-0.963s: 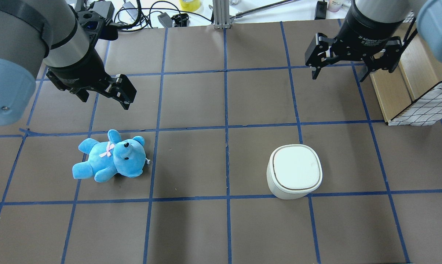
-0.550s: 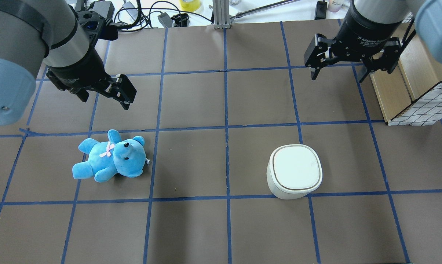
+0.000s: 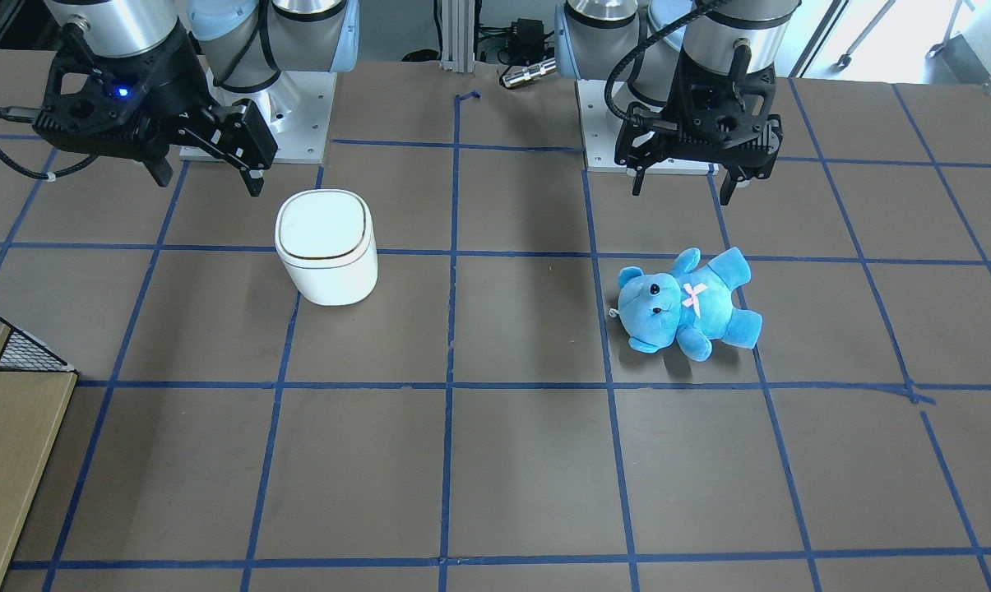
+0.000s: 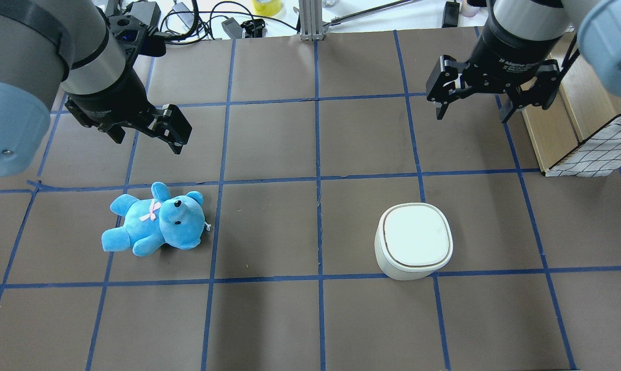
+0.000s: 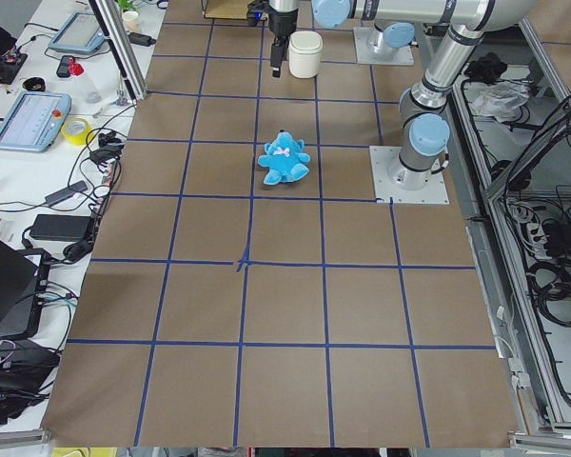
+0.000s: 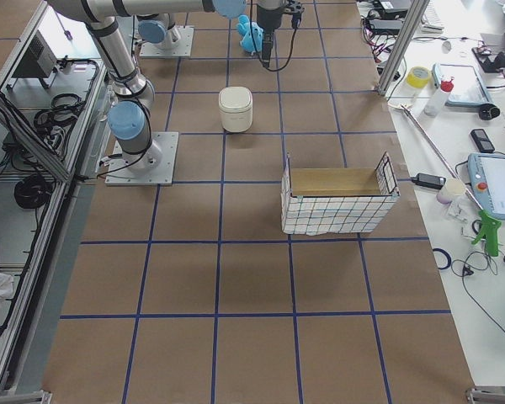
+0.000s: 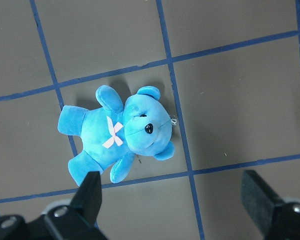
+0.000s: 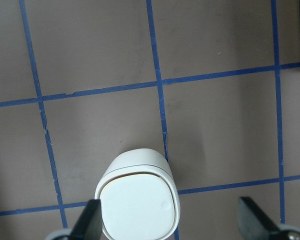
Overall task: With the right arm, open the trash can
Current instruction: 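Lower the right gripper toward the white trash can's lid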
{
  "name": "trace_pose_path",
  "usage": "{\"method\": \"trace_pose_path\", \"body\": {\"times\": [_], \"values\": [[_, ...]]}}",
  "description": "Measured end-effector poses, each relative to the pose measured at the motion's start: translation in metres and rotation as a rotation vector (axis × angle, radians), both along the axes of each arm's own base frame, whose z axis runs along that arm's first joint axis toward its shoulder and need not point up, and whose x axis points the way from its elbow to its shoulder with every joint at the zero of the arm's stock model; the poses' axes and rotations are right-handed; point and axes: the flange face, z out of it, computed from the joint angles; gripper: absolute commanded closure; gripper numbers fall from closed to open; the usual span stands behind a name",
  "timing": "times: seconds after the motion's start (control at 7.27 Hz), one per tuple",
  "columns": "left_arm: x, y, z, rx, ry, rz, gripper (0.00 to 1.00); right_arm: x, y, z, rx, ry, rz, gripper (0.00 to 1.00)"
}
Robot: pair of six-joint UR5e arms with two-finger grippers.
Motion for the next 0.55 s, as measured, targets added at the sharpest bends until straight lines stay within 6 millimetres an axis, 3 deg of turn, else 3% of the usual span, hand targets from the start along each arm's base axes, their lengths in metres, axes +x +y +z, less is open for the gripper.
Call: {"method": "trace_pose_path", "body": {"times": [0.14, 0.41, 0.55], "values": [[0.000, 0.000, 0.000, 0.000, 0.000, 0.000, 0.00, 0.000, 0.002, -0.005, 0.011, -0.004, -0.001, 0.45], [0.000, 0.000, 0.000, 0.000, 0.000, 0.000, 0.00, 0.001, 0.006, -0.020, 0.040, -0.007, 0.000, 0.75], [0.000, 0.000, 0.000, 0.000, 0.000, 0.000, 0.00, 0.001, 0.009, -0.032, 0.067, -0.008, -0.002, 0.80]]}}
